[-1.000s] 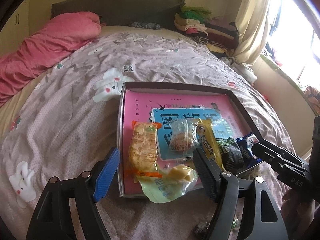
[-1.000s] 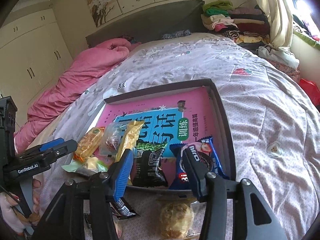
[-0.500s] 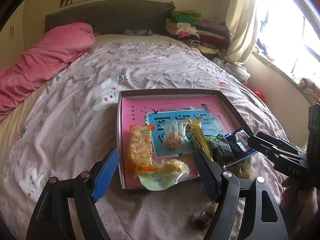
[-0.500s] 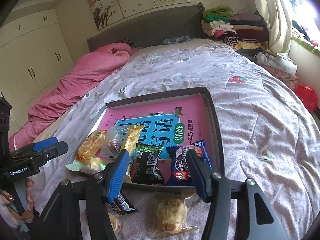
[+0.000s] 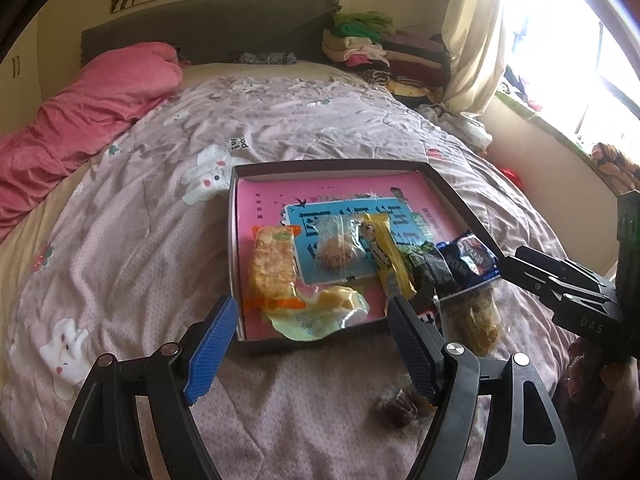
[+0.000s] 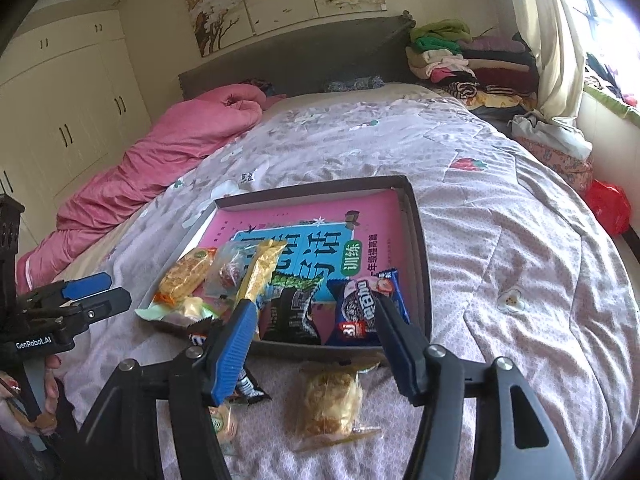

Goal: Organize snacks
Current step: 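Move both open tools back from the tray to the snack pile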

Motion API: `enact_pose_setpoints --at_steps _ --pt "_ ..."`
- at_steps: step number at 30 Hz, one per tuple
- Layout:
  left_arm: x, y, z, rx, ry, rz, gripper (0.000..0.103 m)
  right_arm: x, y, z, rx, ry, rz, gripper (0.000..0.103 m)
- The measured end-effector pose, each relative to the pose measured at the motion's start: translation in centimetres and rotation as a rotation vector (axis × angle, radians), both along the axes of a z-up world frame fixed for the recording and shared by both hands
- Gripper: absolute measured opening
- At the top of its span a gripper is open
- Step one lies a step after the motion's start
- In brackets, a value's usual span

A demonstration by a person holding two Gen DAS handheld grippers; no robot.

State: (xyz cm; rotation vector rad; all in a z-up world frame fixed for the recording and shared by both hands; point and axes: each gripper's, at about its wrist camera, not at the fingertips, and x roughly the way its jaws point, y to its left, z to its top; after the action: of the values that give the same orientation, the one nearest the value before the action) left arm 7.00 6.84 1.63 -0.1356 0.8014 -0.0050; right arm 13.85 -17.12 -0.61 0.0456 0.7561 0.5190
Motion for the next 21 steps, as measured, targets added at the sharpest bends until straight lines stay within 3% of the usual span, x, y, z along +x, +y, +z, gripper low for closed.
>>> enact_pose_setpoints --at_steps 21 --pt "-1.5 -2.1 -2.4 0.007 0.092 -0.075 0.078 -3.2 2.1 -1.9 -0.05 0.074 0.108 0.062"
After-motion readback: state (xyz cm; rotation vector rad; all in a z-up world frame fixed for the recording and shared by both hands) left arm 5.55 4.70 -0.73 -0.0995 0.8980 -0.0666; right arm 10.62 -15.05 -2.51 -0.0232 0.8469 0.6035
